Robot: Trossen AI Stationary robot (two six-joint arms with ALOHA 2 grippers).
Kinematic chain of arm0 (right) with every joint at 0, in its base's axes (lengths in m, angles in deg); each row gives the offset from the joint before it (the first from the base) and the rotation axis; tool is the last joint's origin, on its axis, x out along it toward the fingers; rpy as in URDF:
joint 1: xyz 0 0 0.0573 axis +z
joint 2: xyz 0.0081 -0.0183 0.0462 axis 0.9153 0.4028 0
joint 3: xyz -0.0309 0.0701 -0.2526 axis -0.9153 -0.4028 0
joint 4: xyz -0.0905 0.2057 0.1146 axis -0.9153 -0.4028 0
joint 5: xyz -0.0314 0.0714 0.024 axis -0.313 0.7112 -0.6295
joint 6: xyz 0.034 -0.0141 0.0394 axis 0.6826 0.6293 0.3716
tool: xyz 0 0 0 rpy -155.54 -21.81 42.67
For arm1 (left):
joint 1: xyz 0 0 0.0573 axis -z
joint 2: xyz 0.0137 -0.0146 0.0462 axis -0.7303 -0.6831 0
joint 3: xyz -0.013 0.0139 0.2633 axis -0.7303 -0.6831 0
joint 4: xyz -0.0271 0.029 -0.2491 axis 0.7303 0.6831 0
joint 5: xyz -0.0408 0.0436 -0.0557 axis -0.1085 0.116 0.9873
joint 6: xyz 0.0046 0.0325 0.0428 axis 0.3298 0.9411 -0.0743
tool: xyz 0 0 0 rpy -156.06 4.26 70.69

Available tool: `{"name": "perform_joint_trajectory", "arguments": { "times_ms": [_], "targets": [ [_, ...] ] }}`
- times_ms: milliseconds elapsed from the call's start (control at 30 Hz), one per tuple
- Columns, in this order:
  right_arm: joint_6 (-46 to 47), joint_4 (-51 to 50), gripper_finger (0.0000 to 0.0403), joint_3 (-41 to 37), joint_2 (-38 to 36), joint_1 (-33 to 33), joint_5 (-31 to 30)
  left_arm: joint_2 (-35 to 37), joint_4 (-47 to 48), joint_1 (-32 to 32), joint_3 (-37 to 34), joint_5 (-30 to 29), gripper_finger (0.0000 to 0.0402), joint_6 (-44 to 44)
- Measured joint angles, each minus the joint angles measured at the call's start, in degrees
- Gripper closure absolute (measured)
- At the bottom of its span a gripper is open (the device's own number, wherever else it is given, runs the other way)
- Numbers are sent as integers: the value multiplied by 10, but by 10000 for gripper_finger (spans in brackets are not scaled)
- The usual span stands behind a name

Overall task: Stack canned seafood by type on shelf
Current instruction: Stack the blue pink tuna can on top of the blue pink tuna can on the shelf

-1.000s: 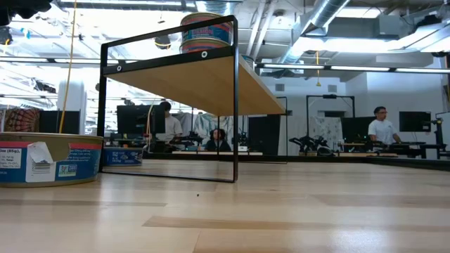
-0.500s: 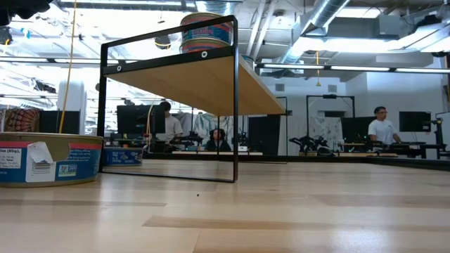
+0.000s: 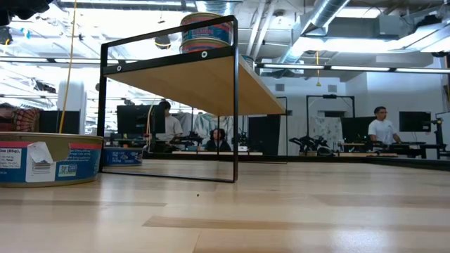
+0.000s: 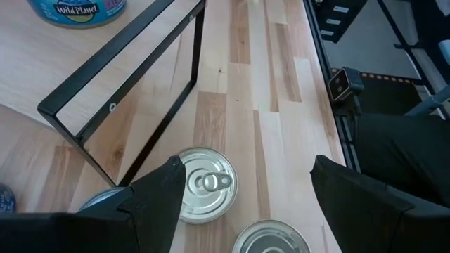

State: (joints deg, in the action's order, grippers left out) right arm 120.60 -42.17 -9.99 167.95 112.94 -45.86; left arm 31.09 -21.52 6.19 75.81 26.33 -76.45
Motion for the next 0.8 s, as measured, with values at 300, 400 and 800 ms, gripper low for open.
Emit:
{"name": "perform_joint_trajectory", "arguments": {
  "times_ms": [300,400,800],
  "targets": [
    [-110,-1,201,22,0,-36,-18,0,0,0,0,0,104,-2],
    [-165,-15,201,44,-11,-61,-74,0,0,0,0,-2,104,-2],
    [-413,94,195,75,-178,-216,-247,0,-1,0,0,-109,104,37]
  ]
}}
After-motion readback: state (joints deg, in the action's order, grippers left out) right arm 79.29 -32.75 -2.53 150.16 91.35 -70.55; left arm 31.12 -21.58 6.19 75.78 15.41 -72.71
